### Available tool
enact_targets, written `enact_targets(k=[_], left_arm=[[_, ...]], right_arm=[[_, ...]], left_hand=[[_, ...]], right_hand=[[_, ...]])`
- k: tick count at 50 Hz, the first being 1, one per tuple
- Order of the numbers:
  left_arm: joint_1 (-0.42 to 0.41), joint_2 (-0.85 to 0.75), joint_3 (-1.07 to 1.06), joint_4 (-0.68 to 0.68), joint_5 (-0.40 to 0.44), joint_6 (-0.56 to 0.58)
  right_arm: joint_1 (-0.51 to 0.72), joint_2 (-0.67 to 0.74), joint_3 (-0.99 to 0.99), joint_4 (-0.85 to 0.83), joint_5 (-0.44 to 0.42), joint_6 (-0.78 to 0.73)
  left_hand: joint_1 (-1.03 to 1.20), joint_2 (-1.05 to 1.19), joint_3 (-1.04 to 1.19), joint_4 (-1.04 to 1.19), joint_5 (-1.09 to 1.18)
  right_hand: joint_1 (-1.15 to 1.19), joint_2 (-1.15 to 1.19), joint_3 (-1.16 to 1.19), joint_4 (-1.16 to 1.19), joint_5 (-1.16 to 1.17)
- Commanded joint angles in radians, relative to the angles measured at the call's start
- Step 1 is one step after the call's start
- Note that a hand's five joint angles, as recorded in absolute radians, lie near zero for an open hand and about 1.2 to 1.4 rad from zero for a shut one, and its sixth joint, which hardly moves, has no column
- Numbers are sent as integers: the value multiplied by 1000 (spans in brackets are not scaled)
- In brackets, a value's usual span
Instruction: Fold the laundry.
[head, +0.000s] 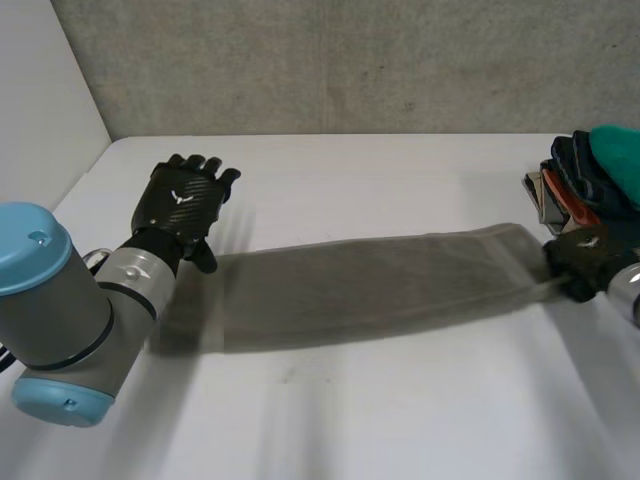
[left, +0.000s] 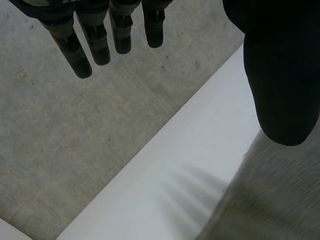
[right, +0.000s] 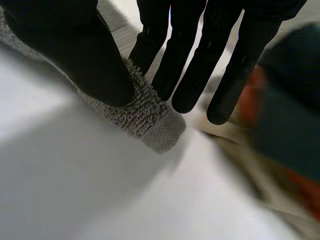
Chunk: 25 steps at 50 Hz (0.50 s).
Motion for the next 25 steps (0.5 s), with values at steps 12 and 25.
enact_targets(k=[12, 25], left_arm=[[23, 149, -69, -1, -1, -3], [44, 178, -88, -1, -6, -6]], right_arm=[[214, -189, 3, -127, -6, -180], [860, 45, -57, -373, -144, -216]], left_hand=[[-23, -36, -40, -29, -51], [-23, -36, -40, -29, -51]], right_hand=[[292, 220, 212, 200, 230], [292, 220, 212, 200, 230]])
